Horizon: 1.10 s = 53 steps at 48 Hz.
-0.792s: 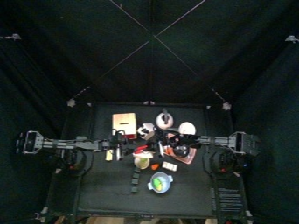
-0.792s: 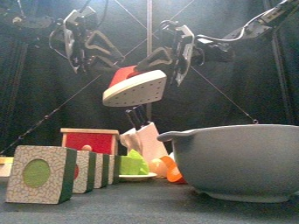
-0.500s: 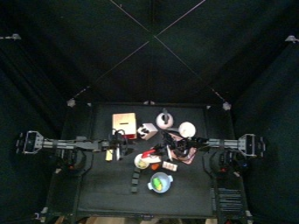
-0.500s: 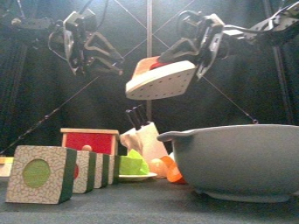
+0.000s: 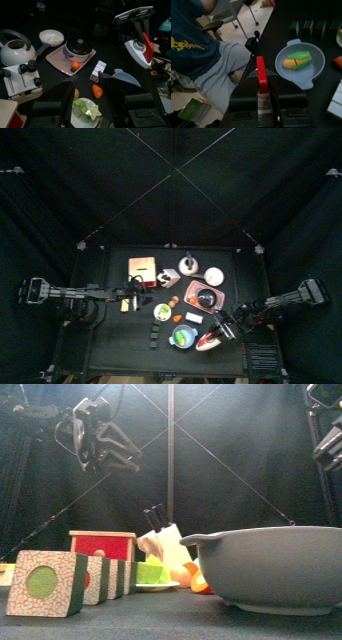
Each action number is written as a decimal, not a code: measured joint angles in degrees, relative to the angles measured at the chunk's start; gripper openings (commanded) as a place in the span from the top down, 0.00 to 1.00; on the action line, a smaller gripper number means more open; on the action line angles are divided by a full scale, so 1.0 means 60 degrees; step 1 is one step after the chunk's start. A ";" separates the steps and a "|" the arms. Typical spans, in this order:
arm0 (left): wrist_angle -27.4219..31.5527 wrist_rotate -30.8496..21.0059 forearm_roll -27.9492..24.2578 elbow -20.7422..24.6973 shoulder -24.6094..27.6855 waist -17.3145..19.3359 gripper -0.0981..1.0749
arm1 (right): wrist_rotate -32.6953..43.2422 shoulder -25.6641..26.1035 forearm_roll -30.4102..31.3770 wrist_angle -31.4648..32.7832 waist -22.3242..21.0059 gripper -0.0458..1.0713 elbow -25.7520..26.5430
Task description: Place iron right of bowl
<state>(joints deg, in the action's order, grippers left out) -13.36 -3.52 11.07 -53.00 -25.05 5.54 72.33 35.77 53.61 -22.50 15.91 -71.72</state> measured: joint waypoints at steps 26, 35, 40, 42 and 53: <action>0.0000 0.0015 0.0029 0.0249 0.0908 0.0146 0.24 | -0.0073 -0.1084 -0.0293 0.2153 0.0806 0.28 0.0308; 0.0000 0.0000 0.0029 0.0234 0.0908 0.0146 0.24 | -0.0103 -0.0864 -0.0176 0.2622 0.0820 0.27 0.0498; 0.0015 -0.0029 0.0059 0.0146 0.0923 0.0146 0.24 | -0.0117 -0.0615 0.0000 0.3149 0.0806 0.27 0.0747; 0.0000 -0.0029 0.0103 0.0088 0.0908 0.0146 0.24 | -0.0103 -0.0513 0.0015 0.3398 0.0806 0.27 0.0850; 0.0000 -0.0029 0.0220 0.0029 0.0923 0.0146 0.24 | -0.0132 -0.0352 0.0132 0.3662 0.0718 0.27 0.0952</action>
